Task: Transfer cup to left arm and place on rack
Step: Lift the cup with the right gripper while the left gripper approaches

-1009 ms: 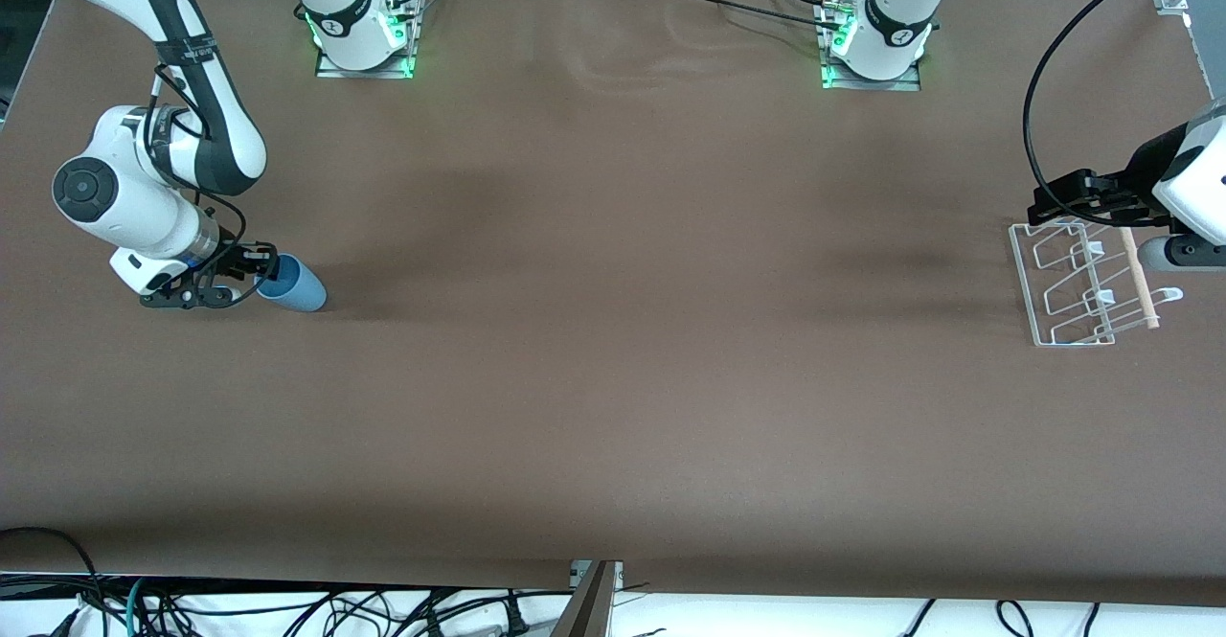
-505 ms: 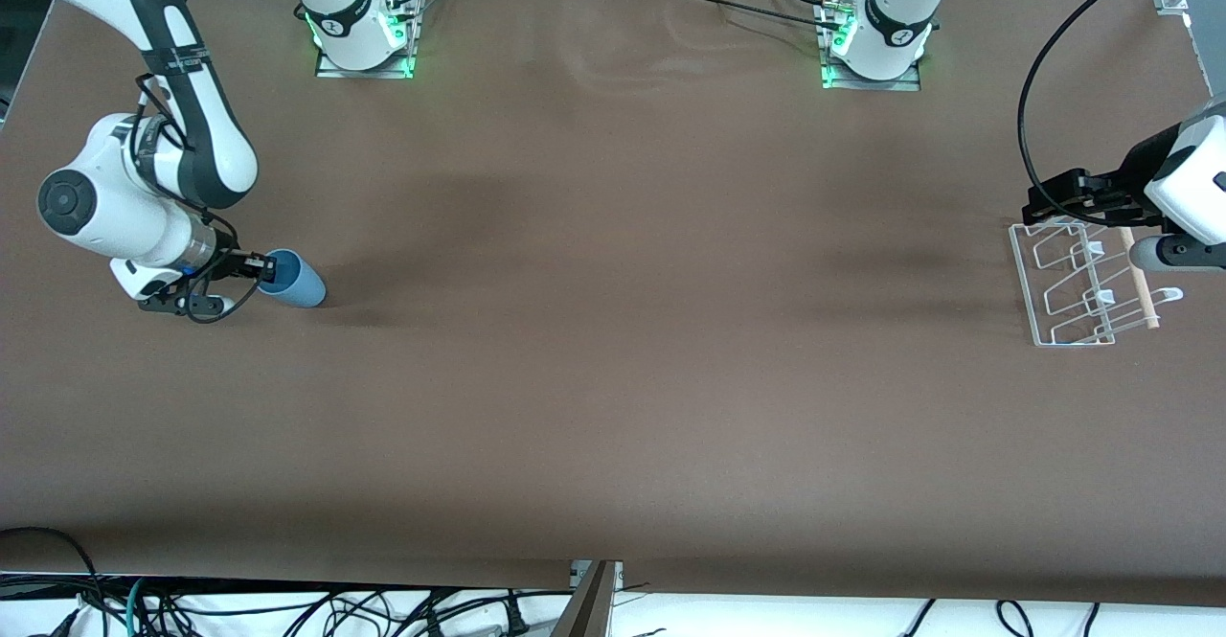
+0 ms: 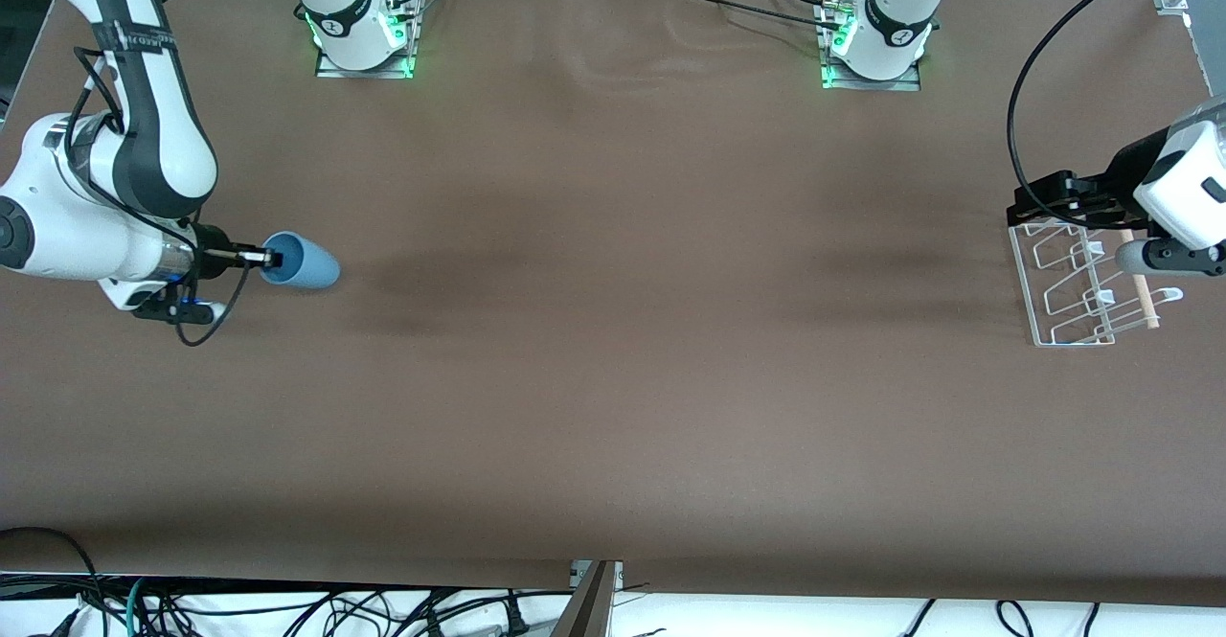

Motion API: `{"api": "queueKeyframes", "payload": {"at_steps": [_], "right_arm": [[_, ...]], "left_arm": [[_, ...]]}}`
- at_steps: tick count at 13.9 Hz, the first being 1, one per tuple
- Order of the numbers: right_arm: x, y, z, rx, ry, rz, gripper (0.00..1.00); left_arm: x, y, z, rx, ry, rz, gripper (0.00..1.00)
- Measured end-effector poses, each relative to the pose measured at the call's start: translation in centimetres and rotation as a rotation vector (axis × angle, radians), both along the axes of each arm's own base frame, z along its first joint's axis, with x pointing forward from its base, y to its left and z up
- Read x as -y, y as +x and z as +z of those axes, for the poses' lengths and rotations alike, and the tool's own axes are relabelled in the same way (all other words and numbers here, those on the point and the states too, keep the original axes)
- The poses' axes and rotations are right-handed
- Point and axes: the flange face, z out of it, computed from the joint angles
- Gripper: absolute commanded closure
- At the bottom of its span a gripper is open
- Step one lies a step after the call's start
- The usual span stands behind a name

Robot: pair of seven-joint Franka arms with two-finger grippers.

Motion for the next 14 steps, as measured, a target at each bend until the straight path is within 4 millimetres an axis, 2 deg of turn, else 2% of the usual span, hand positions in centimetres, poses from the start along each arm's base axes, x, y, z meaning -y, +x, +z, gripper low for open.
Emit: {"api": "queueKeyframes", "payload": {"at_steps": [2, 4, 7, 9, 11, 14], "right_arm": [[-4.8, 0.3, 1.9, -0.021, 0.076, 0.022, 1.00], [-8.6, 0.5, 3.0, -0.031, 0.155, -0.034, 1.00], [-14.4, 0.7, 3.3, -0.076, 0.329, -0.138, 1.00], [-18.2, 1.2, 3.0, -0.108, 0.422, -0.168, 1.00], [-21.6, 2.0, 2.4, -0.135, 0.527, -0.197, 1.00], [-27.6, 2.6, 2.3, -0.143, 0.652, -0.217, 1.00]], "left_arm": [[0.4, 0.4, -0.9, -0.014, -0.025, -0.019, 0.00], [1.3, 0.6, -1.4, -0.009, -0.078, -0.138, 0.00], [3.9, 0.8, -1.8, 0.029, -0.221, -0.361, 0.00], [5.6, 1.1, -2.0, 0.088, -0.295, -0.575, 0.00], [8.2, 2.1, -2.8, 0.190, -0.333, -0.865, 0.00], [13.5, 2.6, -4.5, 0.303, -0.397, -1.218, 0.00]]}}
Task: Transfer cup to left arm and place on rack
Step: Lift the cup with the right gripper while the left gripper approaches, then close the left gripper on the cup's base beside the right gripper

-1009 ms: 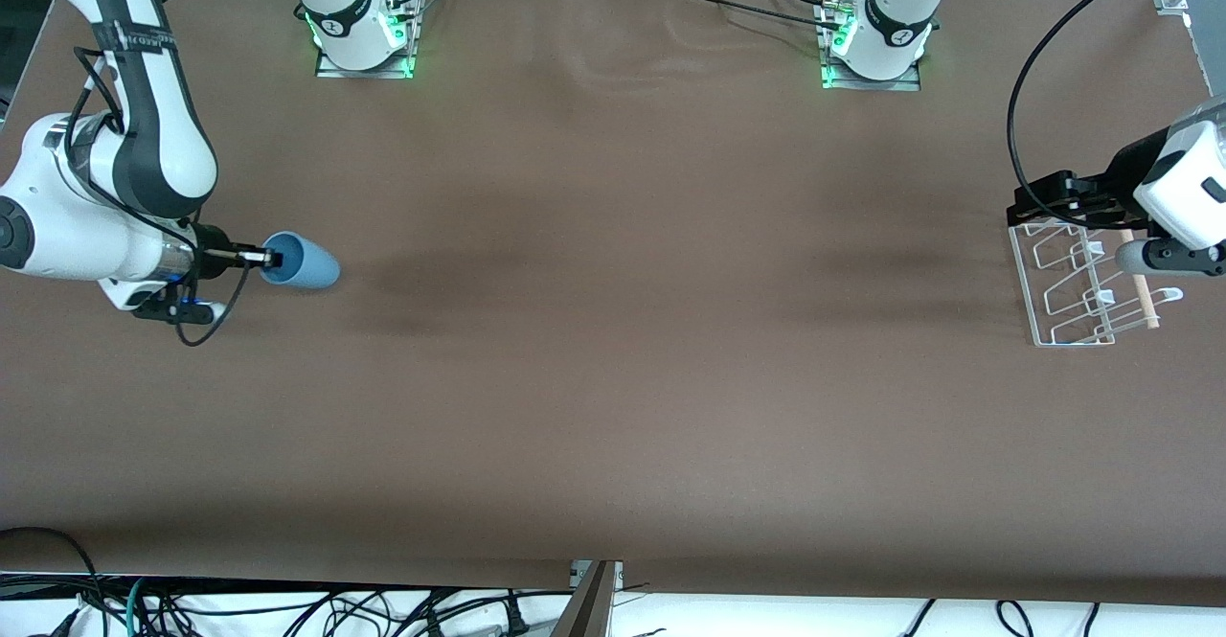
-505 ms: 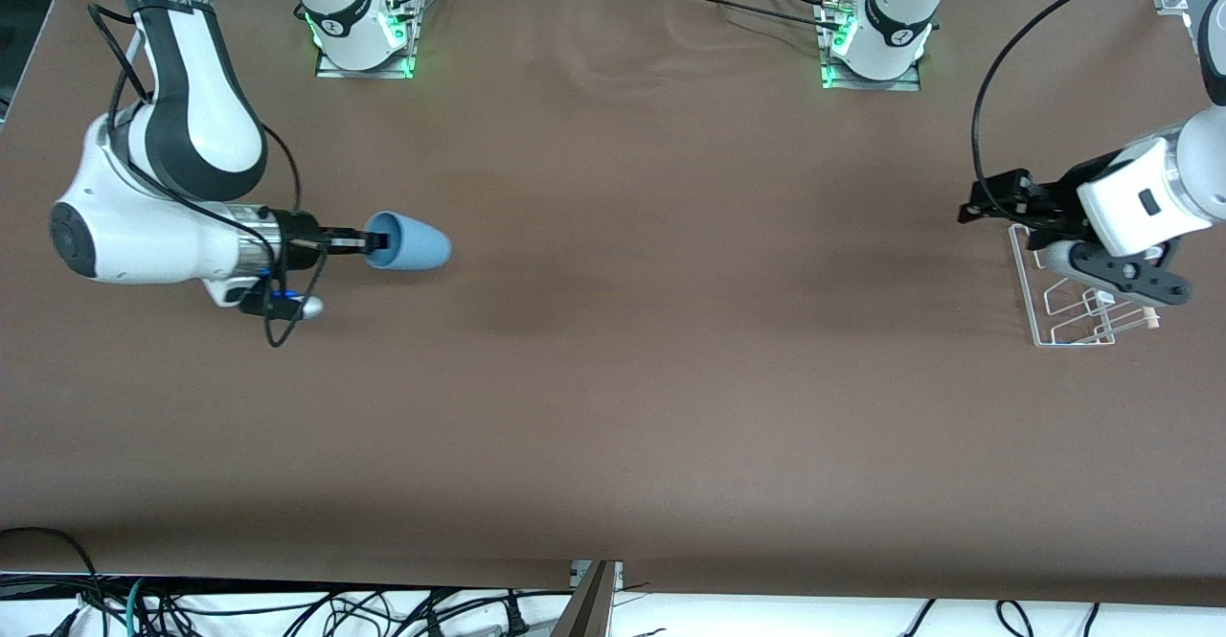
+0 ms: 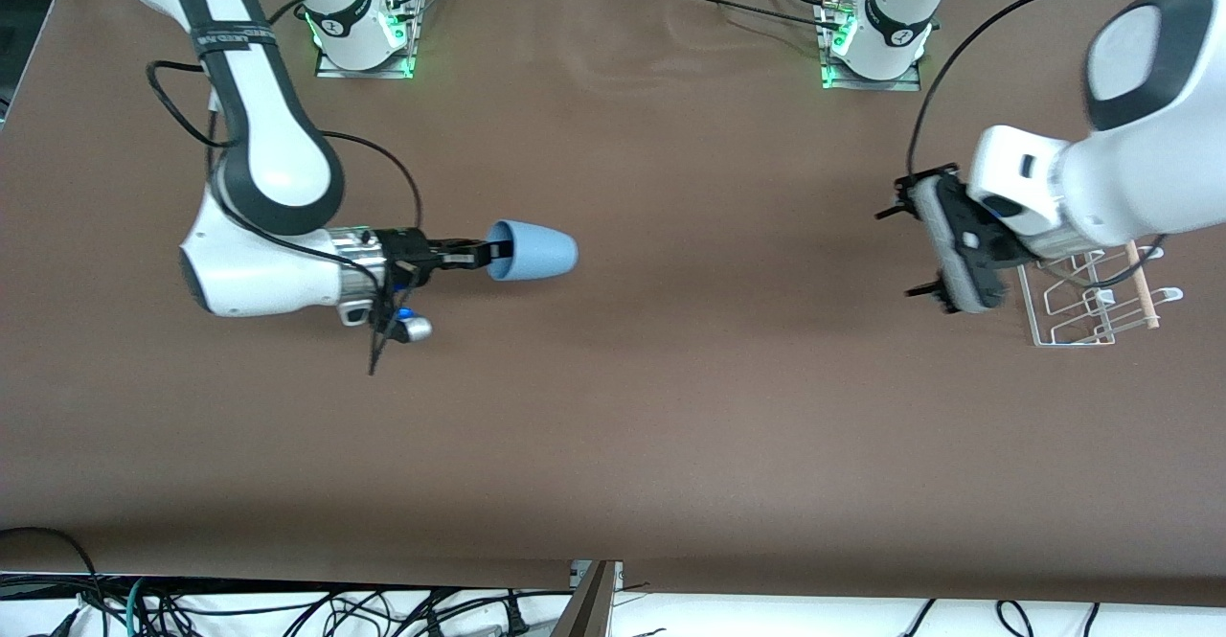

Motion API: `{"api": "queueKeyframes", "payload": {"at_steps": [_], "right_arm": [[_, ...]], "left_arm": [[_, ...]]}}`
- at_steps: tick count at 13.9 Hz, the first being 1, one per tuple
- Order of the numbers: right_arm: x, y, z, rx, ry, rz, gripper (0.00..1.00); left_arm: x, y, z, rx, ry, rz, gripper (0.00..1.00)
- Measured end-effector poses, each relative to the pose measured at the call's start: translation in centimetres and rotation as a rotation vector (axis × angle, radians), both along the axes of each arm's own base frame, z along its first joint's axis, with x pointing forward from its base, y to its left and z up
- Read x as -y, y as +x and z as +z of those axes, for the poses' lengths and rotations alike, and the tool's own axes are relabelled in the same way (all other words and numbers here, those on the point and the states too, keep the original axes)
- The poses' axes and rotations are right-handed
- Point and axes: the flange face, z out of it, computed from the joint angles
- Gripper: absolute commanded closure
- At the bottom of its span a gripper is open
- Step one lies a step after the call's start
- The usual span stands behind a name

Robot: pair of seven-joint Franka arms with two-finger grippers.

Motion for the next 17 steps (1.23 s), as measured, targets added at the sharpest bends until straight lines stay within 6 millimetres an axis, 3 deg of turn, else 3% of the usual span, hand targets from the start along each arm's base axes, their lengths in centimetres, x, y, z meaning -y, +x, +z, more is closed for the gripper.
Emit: {"api": "queueKeyframes", "payload": {"at_steps": [3, 7, 12, 17], "right_arm": [[-6.6, -0.4, 0.2, 0.042, 0.079, -0.061, 1.00], [-12.4, -2.1, 0.7, 0.068, 0.137, -0.157, 1.00], [-14.7, -2.5, 2.0, 0.067, 0.188, -0.230, 1.00], [-15.8, -2.6, 3.5, 0.056, 0.245, -0.256, 1.00]], "left_arm": [[5.3, -0.6, -0.8, 0.086, -0.049, -0.152, 0.00], [10.2, -1.3, -1.9, 0.218, -0.093, -0.244, 0.00], [12.7, -2.6, -2.6, 0.283, -0.076, -0.294, 0.00], [15.4, -3.9, -4.9, 0.337, -0.083, -0.288, 0.00]]}}
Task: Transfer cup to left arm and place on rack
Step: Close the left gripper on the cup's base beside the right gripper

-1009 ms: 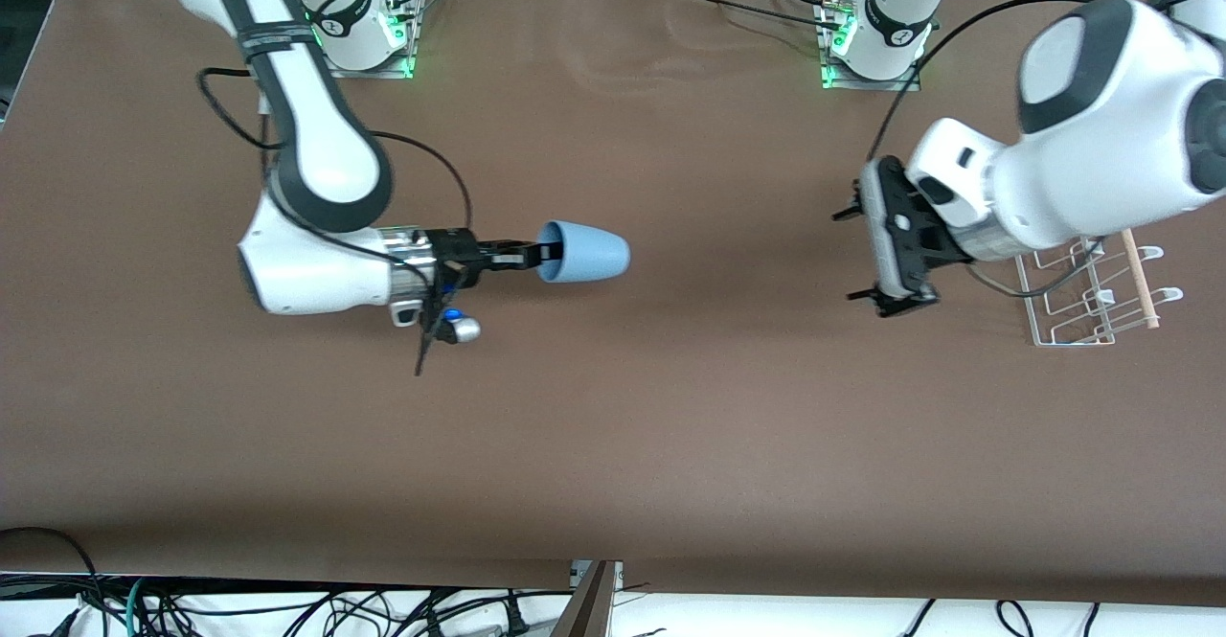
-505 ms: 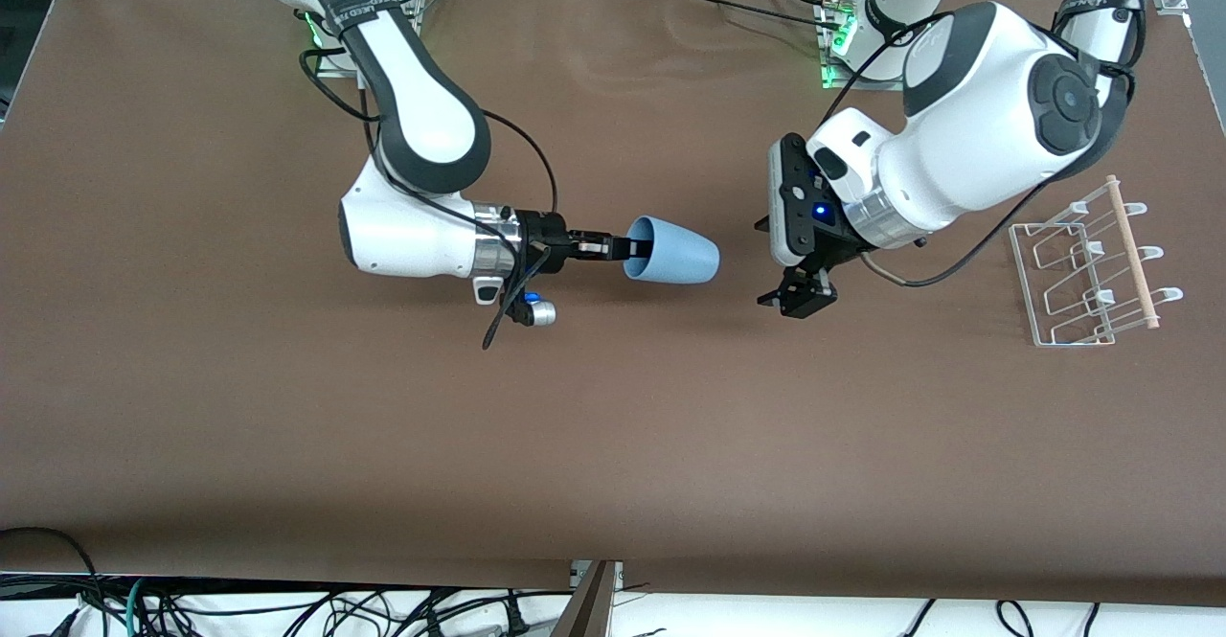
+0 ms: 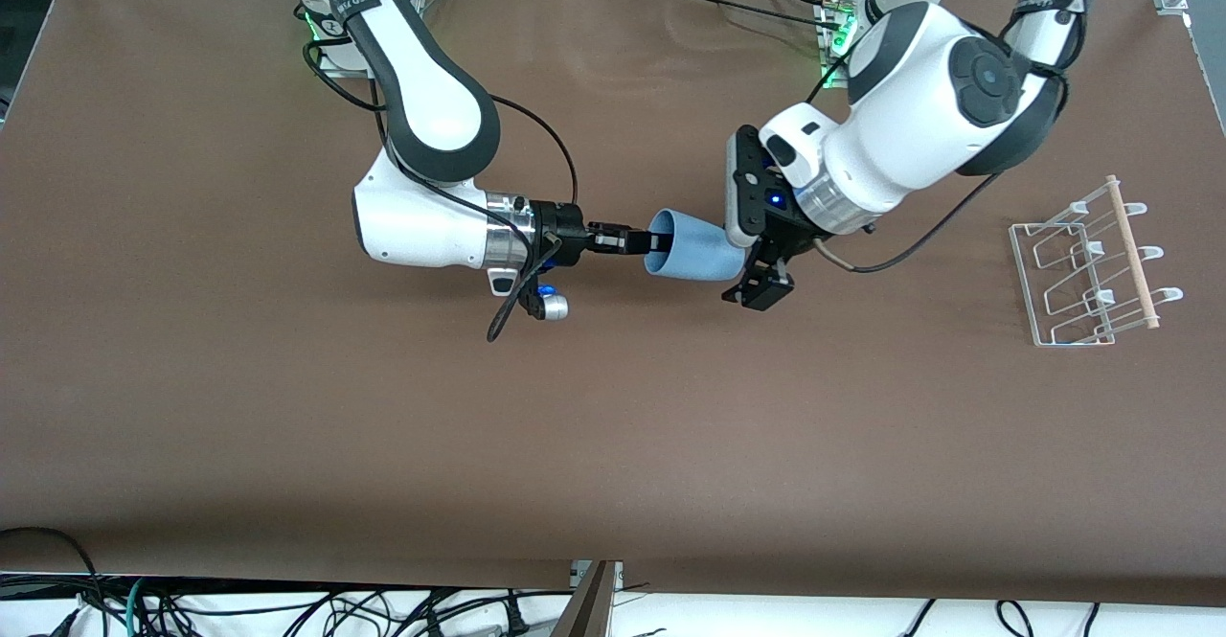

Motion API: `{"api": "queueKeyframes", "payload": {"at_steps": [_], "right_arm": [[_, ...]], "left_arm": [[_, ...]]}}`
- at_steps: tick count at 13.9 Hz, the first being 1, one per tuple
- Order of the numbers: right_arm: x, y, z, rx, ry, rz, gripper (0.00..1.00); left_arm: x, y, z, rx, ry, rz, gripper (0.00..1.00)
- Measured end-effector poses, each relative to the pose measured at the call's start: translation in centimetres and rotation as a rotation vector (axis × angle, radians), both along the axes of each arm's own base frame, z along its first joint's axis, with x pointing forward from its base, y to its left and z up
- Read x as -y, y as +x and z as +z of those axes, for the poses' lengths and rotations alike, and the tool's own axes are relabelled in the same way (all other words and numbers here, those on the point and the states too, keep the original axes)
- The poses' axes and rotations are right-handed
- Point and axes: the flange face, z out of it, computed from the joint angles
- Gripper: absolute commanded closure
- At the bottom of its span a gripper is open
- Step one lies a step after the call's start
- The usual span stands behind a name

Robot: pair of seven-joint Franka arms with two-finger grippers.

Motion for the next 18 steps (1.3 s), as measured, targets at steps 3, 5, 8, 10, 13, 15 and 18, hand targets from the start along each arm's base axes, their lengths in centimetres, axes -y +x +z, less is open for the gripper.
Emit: {"api": "queueKeyframes", "payload": {"at_steps": [3, 5, 8, 10, 13, 15, 18], "right_arm": [[-0.83, -0.22, 1.01, 0.011, 0.016, 0.008, 1.00], [-0.88, -0.24, 0.95, 0.010, 0.015, 0.008, 1.00], [-0.78, -0.15, 0.94, 0.011, 0.014, 0.004, 1.00], [-0.59, 0.00, 0.92, 0.011, 0.013, 0.000, 1.00], [-0.56, 0.03, 0.93, 0.011, 0.013, -0.001, 1.00], [-0.51, 0.07, 0.95, 0.010, 0.015, -0.001, 0.01], [-0.63, 0.14, 1.44, 0.019, 0.022, 0.000, 0.00]], "left_arm": [[0.34, -0.32, -0.75, -0.012, 0.001, 0.017, 0.00], [0.33, -0.38, -0.89, -0.024, 0.000, 0.040, 0.43], [0.42, -0.51, -0.98, -0.032, 0.001, 0.052, 1.00], [0.55, -0.65, -1.13, -0.043, 0.001, 0.068, 1.00], [0.56, -0.68, -1.08, -0.045, 0.001, 0.073, 1.00], [0.58, -0.68, -1.04, -0.045, 0.000, 0.077, 1.00], [0.06, -0.41, -1.11, -0.048, 0.002, 0.091, 1.00]]}}
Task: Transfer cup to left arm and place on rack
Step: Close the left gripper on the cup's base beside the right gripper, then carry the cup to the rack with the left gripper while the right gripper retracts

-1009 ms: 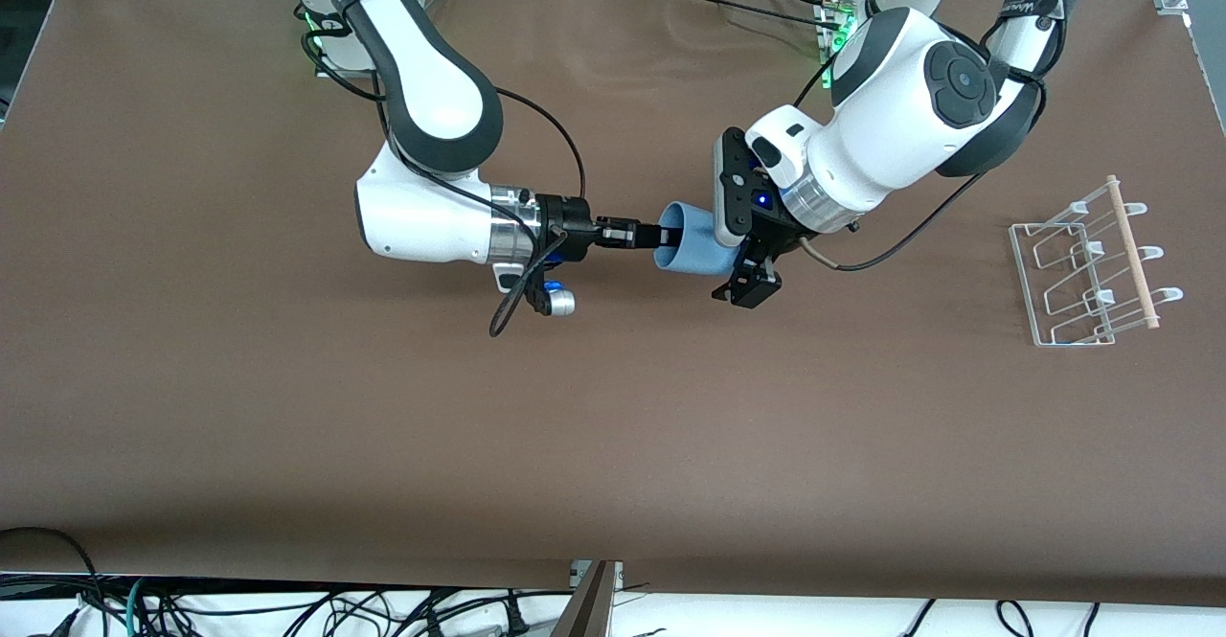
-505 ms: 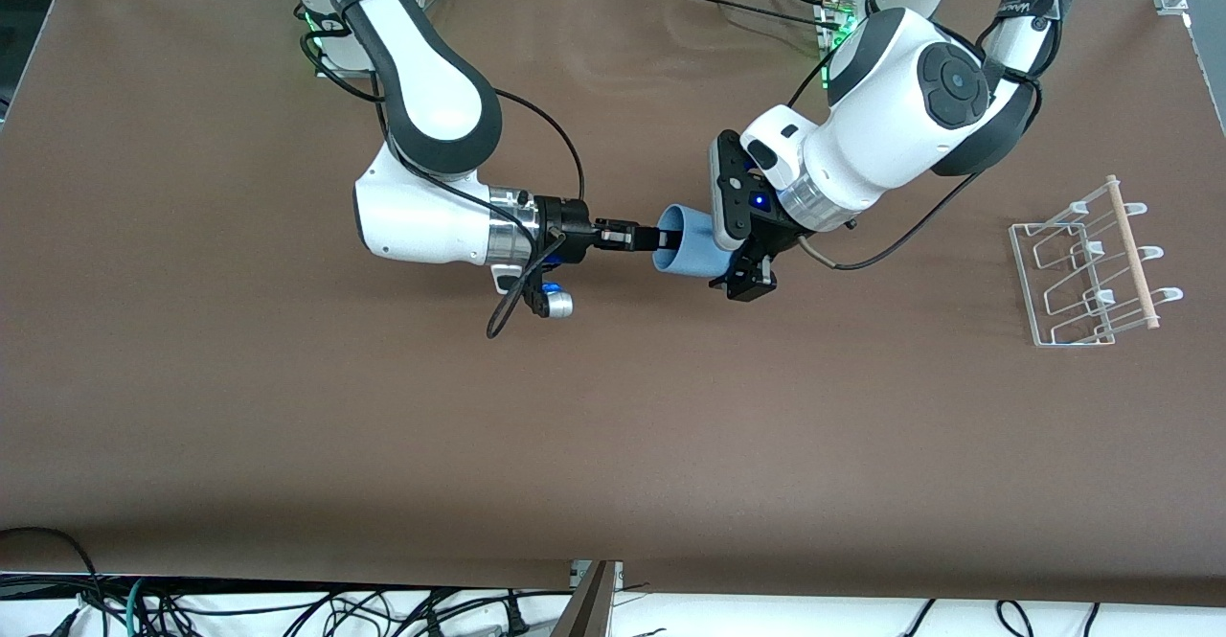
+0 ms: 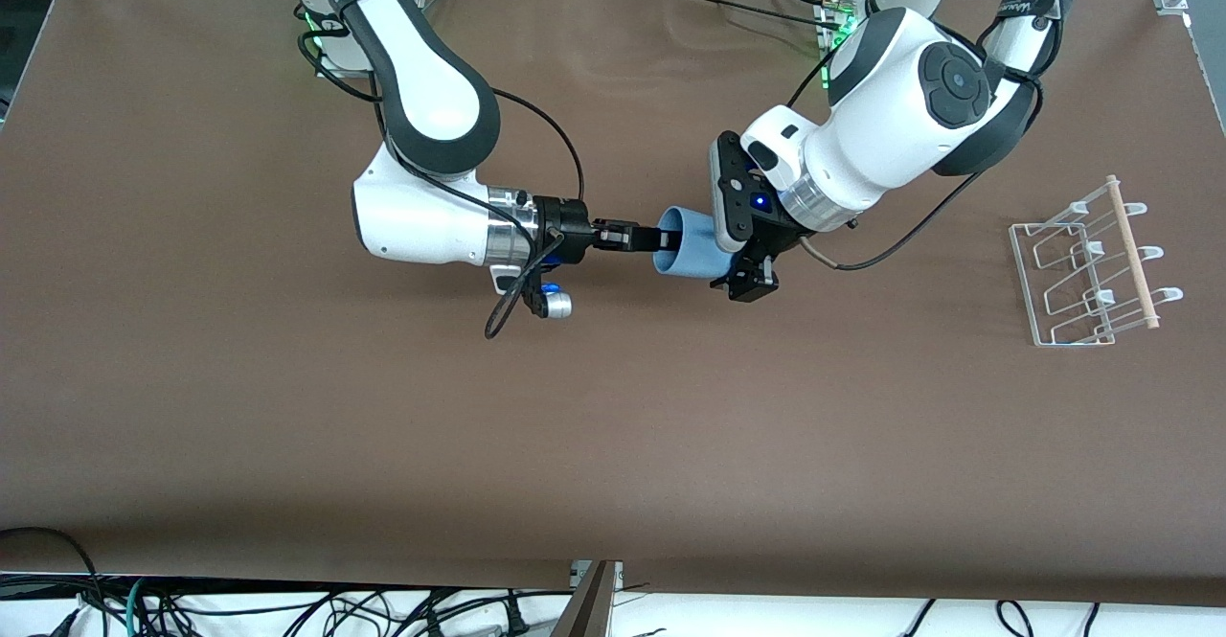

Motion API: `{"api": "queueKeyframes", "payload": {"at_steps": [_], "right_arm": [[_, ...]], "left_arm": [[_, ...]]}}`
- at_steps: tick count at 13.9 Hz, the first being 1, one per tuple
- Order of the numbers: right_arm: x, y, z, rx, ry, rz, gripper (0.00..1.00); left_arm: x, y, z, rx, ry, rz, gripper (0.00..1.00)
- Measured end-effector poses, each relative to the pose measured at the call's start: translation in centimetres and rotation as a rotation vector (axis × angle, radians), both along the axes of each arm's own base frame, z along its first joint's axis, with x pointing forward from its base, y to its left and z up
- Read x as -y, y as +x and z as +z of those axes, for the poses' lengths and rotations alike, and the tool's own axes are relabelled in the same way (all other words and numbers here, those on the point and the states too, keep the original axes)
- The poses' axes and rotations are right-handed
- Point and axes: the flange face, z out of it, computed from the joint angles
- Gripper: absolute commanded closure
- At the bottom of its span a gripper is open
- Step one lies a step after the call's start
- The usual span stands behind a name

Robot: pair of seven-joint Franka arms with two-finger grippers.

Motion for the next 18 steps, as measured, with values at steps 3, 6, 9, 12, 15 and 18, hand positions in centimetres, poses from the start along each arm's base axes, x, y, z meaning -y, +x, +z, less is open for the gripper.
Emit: {"api": "queueKeyframes", "payload": {"at_steps": [3, 6, 9, 12, 15, 18], "right_arm": [[0.2, 0.2, 0.6, 0.011, 0.004, -0.004, 0.00], [0.9, 0.5, 1.7, 0.052, -0.023, 0.015, 0.00], [2.9, 0.4, 2.9, 0.120, -0.143, 0.143, 0.00], [9.3, 0.9, 2.7, 0.100, -0.341, 0.345, 0.00], [16.8, 0.7, 3.0, 0.046, -0.609, 0.495, 0.00], [22.7, 0.2, 4.2, 0.022, -0.904, 0.586, 0.00]], "left_arm": [[-2.2, 0.8, -0.2, -0.034, 0.019, 0.022, 1.00], [-8.6, 2.5, -0.2, -0.093, 0.066, 0.050, 1.00], [-17.3, 4.1, -0.9, -0.132, 0.202, 0.071, 1.00], [-24.2, 4.1, -1.7, -0.179, 0.455, 0.067, 1.00], [-30.3, 3.6, -2.3, -0.238, 0.738, 0.061, 1.00], [-34.5, 2.1, -3.0, -0.353, 1.049, 0.031, 1.00]]}}
